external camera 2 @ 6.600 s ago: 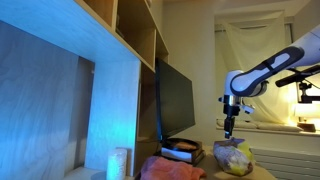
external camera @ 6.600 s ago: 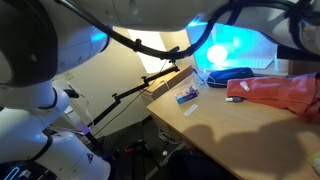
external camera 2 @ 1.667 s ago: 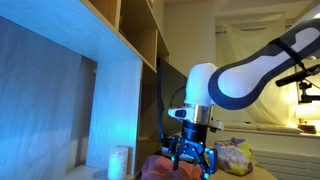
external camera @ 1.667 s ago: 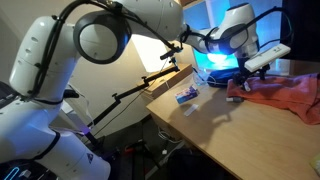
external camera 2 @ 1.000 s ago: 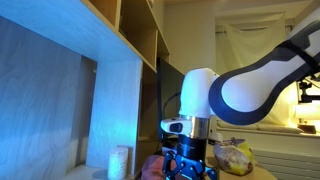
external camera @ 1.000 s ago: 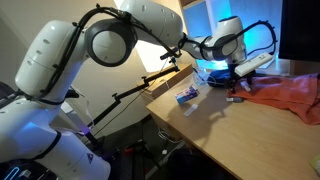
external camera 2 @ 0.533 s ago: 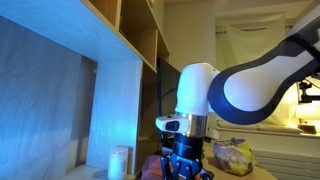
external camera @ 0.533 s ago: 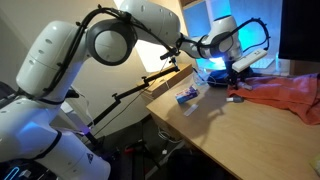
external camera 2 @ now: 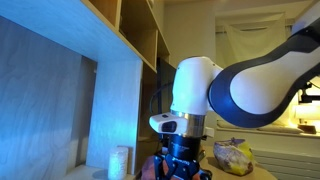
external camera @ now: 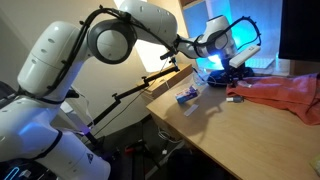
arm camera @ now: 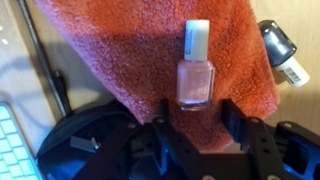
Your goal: Slide the bag to the right, move the two nail polish bottles on the table to the right, pull the peach towel forward and put the two nail polish bottles on the towel
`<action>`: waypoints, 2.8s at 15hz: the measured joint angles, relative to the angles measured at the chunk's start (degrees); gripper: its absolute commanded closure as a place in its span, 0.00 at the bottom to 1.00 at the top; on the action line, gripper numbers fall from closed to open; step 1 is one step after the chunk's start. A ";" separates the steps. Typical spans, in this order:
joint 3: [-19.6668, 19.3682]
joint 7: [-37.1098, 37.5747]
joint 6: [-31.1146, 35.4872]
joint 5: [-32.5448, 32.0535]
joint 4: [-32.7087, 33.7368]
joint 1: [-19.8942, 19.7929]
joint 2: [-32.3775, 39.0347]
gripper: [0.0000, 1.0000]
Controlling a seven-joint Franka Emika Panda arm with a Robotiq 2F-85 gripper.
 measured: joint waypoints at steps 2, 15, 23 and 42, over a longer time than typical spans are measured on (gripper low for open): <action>0.00 -0.82 0.00 -0.04 0.24 0.12 0.00 0.00; -2.53 -0.79 0.03 -0.05 1.34 -0.52 0.03 0.33; -2.53 -0.85 0.02 -0.05 1.87 -0.44 0.70 0.92; 0.05 -10.10 0.17 -6.21 -6.62 4.75 -2.04 0.92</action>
